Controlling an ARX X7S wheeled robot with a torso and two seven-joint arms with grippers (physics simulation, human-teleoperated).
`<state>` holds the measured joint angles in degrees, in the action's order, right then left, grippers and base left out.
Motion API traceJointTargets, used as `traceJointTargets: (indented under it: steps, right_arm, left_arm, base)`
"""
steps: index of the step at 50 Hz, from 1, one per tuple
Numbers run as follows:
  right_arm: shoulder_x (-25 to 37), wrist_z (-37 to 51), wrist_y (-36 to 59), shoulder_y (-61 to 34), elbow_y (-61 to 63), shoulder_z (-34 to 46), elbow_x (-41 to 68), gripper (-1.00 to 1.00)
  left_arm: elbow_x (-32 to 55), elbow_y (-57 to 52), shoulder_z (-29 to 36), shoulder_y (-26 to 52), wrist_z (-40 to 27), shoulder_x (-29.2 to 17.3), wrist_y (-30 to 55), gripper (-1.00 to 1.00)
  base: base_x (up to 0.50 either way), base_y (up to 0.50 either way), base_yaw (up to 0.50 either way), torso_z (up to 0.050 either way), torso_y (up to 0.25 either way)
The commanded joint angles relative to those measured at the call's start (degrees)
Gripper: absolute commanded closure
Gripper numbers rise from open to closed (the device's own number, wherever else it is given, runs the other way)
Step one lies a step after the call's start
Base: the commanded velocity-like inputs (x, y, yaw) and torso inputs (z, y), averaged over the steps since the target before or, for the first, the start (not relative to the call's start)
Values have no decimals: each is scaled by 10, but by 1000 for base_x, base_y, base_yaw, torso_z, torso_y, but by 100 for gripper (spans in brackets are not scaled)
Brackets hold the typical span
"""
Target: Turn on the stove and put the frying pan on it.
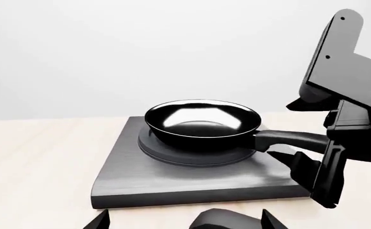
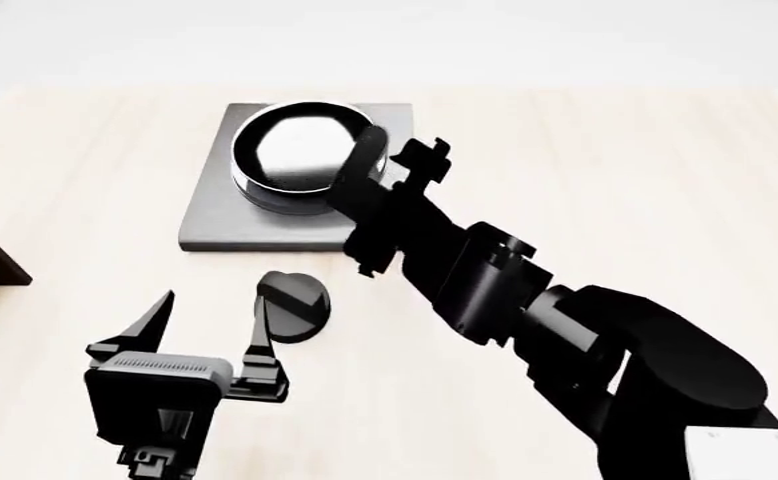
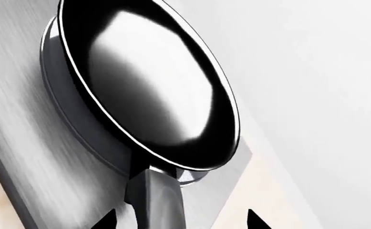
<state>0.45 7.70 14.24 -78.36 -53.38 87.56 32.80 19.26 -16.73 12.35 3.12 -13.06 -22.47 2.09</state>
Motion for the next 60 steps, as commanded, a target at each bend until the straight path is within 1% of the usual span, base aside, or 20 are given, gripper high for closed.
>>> traceJointTargets:
  steps: [1,6,15,23,27,28,31,37,41,45,46,50,51,55,56,59,60]
  right_arm:
    - [-4,-27,0,-9,2,-6,75,-100]
    - [-4,-38,-3,-22,-3,-7,120,-100]
    - [-4,-38,-13,-39,-2,-5,143,-100]
    - [-4,-64,-14,-44,-18,-21,195,-100]
    - [-4,-65,-18,-45,-20,-15,205,-100]
    - [-4,-97,-3,-45,-29,-42,254,-100]
    - [-4,-106,-6,-50,-36,-40,282,-100]
    - [-2,-96,-26,-61,-39,-30,287,-100]
    - [29,-64,-23,-65,16,-31,287,-100]
    - [70,-29,-17,-68,89,-34,290,-100]
    - [88,-17,-18,-69,121,-34,289,-100]
    - [123,9,-12,-72,182,-39,296,-100]
    - [144,25,-13,-74,220,-40,295,-100]
    - [186,56,-12,-75,298,-43,297,-100]
    - [208,74,-18,-74,340,-42,289,-100]
    - [241,114,-31,-72,396,-52,284,-100]
    - [265,130,-38,-71,436,-56,282,-100]
  left_arm:
    - [0,-1,1,1,-2,-1,0,-100]
    - [0,0,2,0,-3,-1,-1,-100]
    - [-1,-2,4,0,-4,-2,-1,-100]
    - [-3,-4,7,-1,-5,-3,-1,-100]
    - [-3,-4,7,-1,-6,-3,-1,-100]
    - [-3,-4,7,-1,-6,-3,-2,-100]
    - [-2,-3,7,0,-6,-3,-2,-100]
    - [-2,-3,7,0,-8,-3,-2,-100]
    - [-4,-3,7,1,-10,-3,-2,-100]
    - [-7,-4,7,1,-13,-4,-3,-100]
    - [-9,-6,7,1,-15,-4,-3,-100]
    - [-11,-5,8,2,-16,-4,-4,-100]
    - [-12,-5,8,1,-17,-4,-4,-100]
    - [-11,-6,7,3,-20,-4,-2,-100]
    - [-12,-5,7,4,-21,-3,-2,-100]
    - [-11,-6,5,5,-24,-4,0,-100]
    - [-11,-7,3,6,-26,-4,2,-100]
  base:
    - [0,0,0,0,0]
    - [0,0,0,0,0]
    - [0,0,0,0,0]
    - [0,0,0,0,0]
    - [0,0,0,0,0]
    - [0,0,0,0,0]
    - [0,0,0,0,0]
    - [0,0,0,0,0]
    - [0,0,0,0,0]
    - [0,0,0,0,0]
    - [0,0,0,0,0]
    - [0,0,0,0,0]
    - [0,0,0,0,0]
    - [0,0,0,0,0]
    - [0,0,0,0,0]
    - [0,0,0,0,0]
    - [0,0,0,0,0]
